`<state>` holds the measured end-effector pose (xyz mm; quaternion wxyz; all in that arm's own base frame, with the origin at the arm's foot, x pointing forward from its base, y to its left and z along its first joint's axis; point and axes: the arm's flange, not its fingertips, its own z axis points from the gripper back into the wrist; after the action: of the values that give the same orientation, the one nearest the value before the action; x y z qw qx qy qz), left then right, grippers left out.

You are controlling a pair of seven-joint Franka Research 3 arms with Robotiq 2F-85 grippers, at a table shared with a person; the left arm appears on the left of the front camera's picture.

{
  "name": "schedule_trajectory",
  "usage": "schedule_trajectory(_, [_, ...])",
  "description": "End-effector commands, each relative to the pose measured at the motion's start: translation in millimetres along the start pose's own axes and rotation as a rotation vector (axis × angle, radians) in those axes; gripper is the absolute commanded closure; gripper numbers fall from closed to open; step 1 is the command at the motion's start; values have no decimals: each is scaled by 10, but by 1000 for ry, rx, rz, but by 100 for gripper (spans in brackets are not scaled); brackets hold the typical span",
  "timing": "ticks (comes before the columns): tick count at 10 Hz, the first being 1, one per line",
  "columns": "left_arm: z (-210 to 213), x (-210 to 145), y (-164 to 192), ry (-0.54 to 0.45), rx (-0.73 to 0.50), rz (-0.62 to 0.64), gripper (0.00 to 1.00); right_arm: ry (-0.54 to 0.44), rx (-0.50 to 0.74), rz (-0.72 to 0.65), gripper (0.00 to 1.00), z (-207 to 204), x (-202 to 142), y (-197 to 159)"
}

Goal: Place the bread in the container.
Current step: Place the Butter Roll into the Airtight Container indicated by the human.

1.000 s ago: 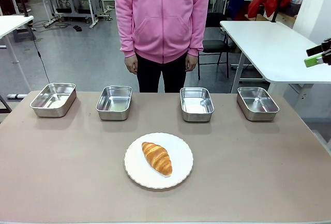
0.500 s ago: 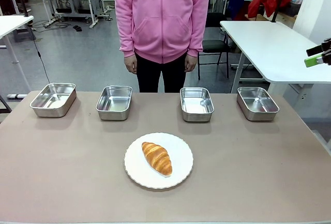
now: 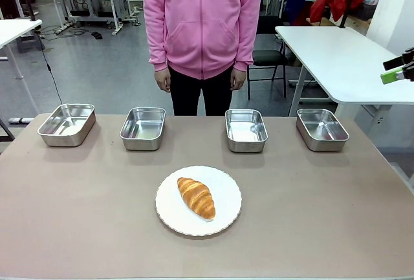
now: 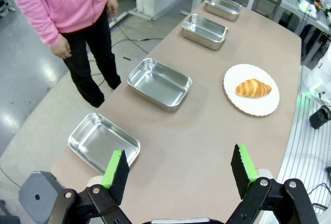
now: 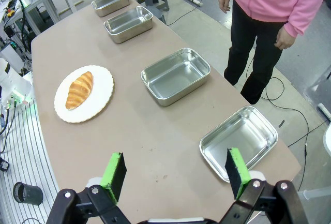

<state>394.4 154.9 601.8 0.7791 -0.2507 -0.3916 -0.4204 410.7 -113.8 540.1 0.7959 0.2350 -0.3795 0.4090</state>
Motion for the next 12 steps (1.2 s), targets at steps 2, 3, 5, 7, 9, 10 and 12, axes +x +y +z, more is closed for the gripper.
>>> schedule_trajectory(2, [8, -4, -6, -3, 0, -1, 0, -5, 2, 5, 0, 1, 17, 9])
schedule_trajectory(3, [8, -4, -6, -3, 0, -1, 0, -5, 2, 5, 0, 1, 17, 9])
schedule_trajectory(5, [8, -4, -6, -3, 0, -1, 0, -5, 2, 5, 0, 1, 17, 9])
schedule_trajectory(7, [8, -4, -6, -3, 0, -1, 0, -5, 2, 5, 0, 1, 17, 9])
schedule_trajectory(9, [8, -4, -6, -3, 0, -1, 0, -5, 2, 5, 0, 1, 17, 9])
schedule_trajectory(10, [8, -4, -6, -3, 0, -1, 0, -5, 2, 5, 0, 1, 17, 9])
schedule_trajectory(12, [8, -4, -6, -3, 0, -1, 0, -5, 2, 5, 0, 1, 17, 9])
